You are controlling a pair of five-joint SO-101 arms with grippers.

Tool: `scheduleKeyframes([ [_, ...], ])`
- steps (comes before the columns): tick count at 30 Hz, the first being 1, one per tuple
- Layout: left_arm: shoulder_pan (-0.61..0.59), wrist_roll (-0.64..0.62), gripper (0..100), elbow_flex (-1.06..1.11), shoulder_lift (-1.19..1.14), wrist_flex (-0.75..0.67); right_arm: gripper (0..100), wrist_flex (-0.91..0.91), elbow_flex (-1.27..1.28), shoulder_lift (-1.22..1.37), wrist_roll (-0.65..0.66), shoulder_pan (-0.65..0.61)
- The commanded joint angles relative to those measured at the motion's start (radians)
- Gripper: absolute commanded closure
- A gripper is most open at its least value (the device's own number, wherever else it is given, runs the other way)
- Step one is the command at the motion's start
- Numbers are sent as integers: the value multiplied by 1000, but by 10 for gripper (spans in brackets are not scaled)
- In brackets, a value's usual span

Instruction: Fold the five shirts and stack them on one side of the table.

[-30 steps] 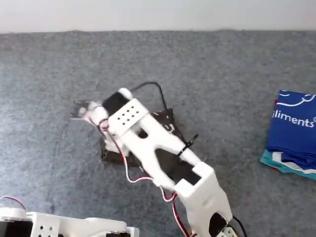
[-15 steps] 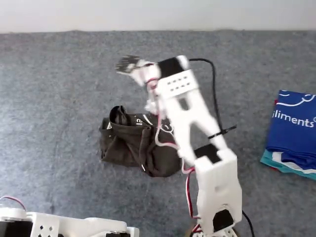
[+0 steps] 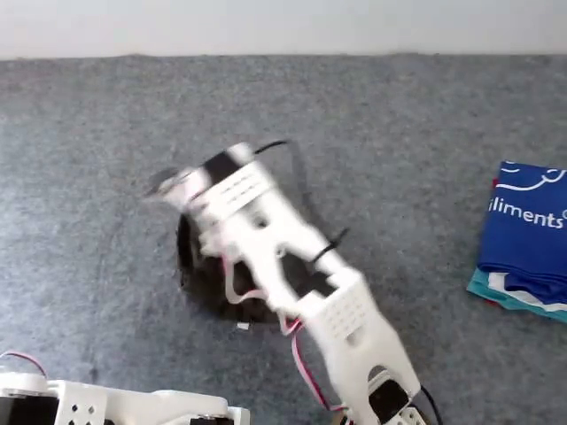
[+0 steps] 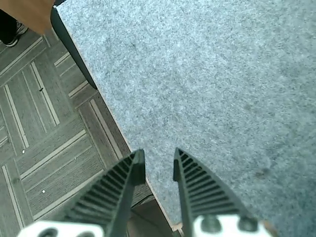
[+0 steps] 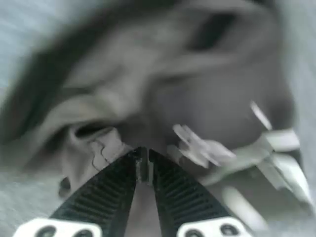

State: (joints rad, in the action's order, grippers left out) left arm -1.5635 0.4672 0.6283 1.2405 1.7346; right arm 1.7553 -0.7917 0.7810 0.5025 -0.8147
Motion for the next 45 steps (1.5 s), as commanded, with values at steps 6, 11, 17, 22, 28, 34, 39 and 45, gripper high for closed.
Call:
scheduleKeyframes([
  [6, 2, -6, 892, -2, 6, -12, 988, 41, -55, -188, -26, -42],
  [11, 2, -6, 892, -2, 8, -11, 988, 39, 15, -159, 60, 148],
  [17, 2, -6, 892, 1, 8, -11, 988, 19, 18, -25, 164, 394],
  [22, 2, -6, 892, -1, 8, -11, 988, -71, 12, 94, 209, 549],
  [28, 2, -5, 892, -4, 8, -6, 988, 27, -166, 76, 207, 527],
  [34, 2, -5, 892, -4, 8, -6, 988, 42, -276, -16, 124, 366],
  [39, -5, -5, 892, -5, 8, -9, 988, 44, -155, -101, 77, 209],
  [45, -8, -3, 892, -7, 8, -11, 988, 42, 157, -199, 2, 97],
])
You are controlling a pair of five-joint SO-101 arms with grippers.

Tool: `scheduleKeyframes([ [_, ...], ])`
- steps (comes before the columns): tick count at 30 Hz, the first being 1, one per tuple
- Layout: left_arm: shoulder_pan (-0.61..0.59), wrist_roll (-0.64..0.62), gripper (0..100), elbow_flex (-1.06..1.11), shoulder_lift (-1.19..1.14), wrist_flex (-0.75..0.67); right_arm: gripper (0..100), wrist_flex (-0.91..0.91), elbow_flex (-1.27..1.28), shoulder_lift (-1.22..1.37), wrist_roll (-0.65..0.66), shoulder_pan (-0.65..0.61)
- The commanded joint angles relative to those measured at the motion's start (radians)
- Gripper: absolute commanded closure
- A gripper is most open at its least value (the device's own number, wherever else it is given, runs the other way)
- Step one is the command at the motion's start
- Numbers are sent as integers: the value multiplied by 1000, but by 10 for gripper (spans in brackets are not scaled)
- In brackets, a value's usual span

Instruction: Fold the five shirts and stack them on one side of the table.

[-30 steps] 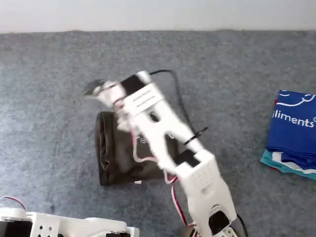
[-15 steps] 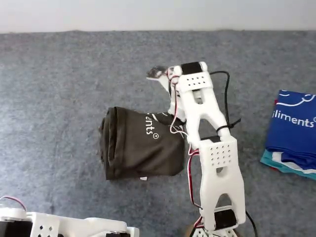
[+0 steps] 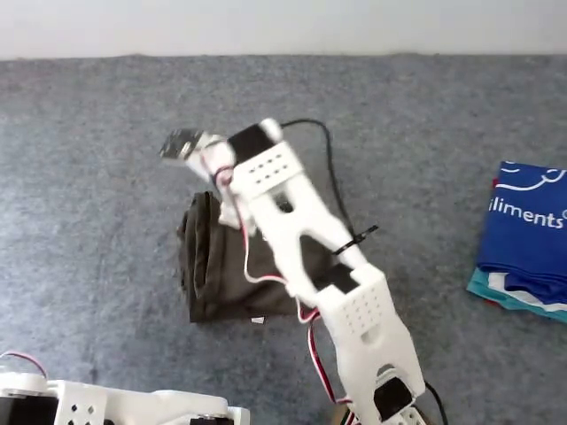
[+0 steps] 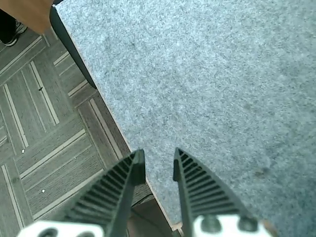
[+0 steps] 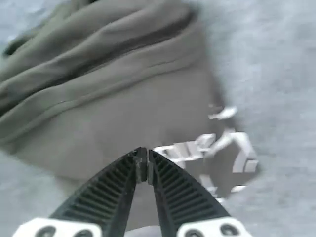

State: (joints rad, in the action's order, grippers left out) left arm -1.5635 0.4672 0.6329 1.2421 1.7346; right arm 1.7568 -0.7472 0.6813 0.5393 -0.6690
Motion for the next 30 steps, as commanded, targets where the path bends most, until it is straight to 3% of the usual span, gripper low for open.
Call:
scheduleKeyframes([
  [1, -8, -3, 892, -12, 6, -11, 988, 39, 158, -111, -40, -74],
  [13, -2, -6, 892, -5, 6, -6, 988, -67, 252, -27, -44, -367],
  [17, -2, -6, 892, -8, 6, -9, 988, 16, 181, -93, -44, -420],
  [23, 0, -6, 892, -10, 6, -9, 988, 38, 140, -260, -35, -282],
  [27, 0, -6, 892, -4, 6, -9, 988, 38, 140, -232, -35, -157],
  [30, 0, -8, 892, -4, 6, -11, 988, 36, 140, -150, -35, -137],
])
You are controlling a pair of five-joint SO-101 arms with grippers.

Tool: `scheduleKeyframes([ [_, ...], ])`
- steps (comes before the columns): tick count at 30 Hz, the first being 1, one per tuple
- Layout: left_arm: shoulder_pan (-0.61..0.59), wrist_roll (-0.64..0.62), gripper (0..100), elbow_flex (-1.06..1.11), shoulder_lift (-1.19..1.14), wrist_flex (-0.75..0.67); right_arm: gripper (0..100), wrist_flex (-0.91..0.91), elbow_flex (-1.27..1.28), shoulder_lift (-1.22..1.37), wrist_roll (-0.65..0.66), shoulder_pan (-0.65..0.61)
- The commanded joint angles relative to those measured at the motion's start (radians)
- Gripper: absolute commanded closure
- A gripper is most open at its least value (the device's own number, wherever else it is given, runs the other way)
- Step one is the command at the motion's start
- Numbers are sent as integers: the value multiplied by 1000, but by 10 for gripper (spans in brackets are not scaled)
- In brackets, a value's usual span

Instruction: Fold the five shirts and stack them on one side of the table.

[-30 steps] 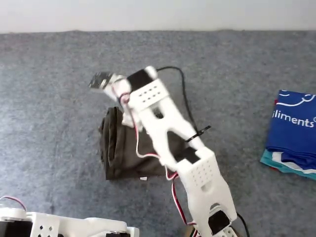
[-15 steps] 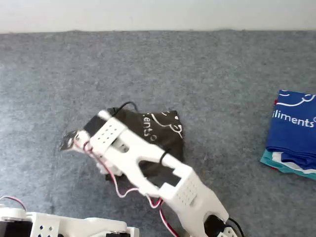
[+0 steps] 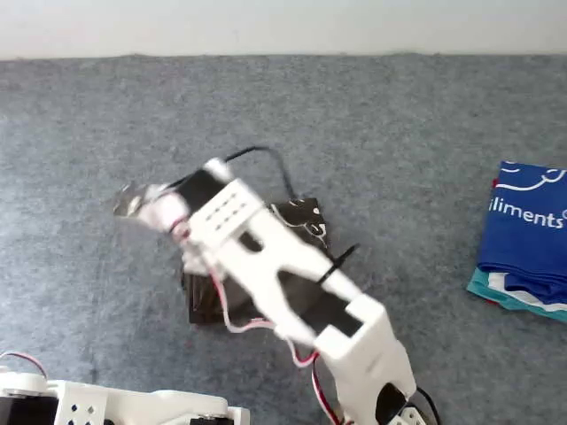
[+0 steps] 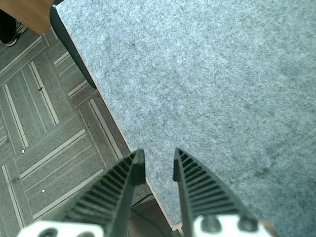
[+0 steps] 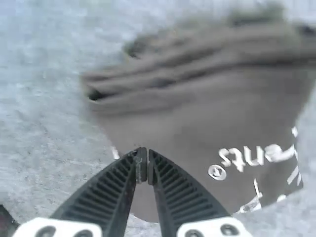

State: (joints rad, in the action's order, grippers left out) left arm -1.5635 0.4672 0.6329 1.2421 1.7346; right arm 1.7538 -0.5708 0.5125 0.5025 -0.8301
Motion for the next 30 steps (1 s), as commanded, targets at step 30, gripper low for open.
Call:
scheduleKeyframes([
  [30, 2, -8, 891, -4, 6, -11, 987, -101, -428, 254, -5, 183],
])
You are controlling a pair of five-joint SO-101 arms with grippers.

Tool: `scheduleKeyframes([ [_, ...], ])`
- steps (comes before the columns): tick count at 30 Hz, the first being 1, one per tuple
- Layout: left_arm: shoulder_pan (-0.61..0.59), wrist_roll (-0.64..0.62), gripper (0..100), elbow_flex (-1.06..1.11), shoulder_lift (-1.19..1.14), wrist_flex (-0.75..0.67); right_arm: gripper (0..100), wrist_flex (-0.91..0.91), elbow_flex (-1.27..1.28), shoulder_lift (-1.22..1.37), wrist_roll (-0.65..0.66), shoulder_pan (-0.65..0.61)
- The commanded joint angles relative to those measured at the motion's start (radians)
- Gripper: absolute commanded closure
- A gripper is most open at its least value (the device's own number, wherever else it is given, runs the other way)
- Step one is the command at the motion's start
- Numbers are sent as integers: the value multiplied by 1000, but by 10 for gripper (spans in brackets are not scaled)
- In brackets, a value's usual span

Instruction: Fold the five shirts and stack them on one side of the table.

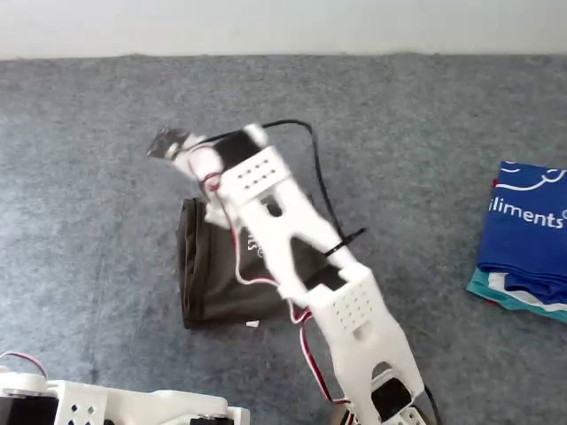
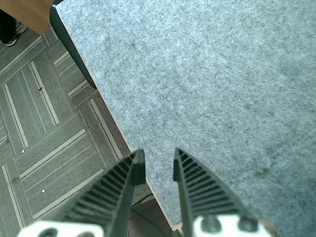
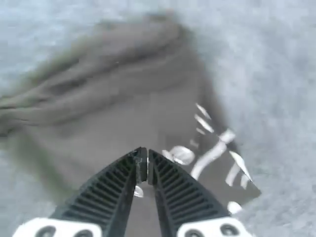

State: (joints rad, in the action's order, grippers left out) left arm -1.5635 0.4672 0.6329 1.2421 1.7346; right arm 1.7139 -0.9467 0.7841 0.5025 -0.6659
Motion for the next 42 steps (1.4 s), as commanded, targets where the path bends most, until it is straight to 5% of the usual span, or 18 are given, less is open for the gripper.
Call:
scheduleKeyframes([
  [1, 2, -8, 891, -4, 6, -11, 987, -91, -52, -2, -5, 13],
  [13, 2, -8, 891, -2, 6, -11, 988, -527, -71, 200, -5, -124],
  [26, 2, -8, 891, -4, 6, -8, 986, 93, -450, 125, -9, -42],
  [35, 2, -8, 891, -4, 6, -9, 983, 87, -121, -133, -219, 39],
  [38, 2, -6, 891, -8, 6, -6, 969, 85, 97, -292, -397, 59],
  [42, 2, -6, 891, -5, 6, -8, 804, 82, 370, -449, -672, 61],
])
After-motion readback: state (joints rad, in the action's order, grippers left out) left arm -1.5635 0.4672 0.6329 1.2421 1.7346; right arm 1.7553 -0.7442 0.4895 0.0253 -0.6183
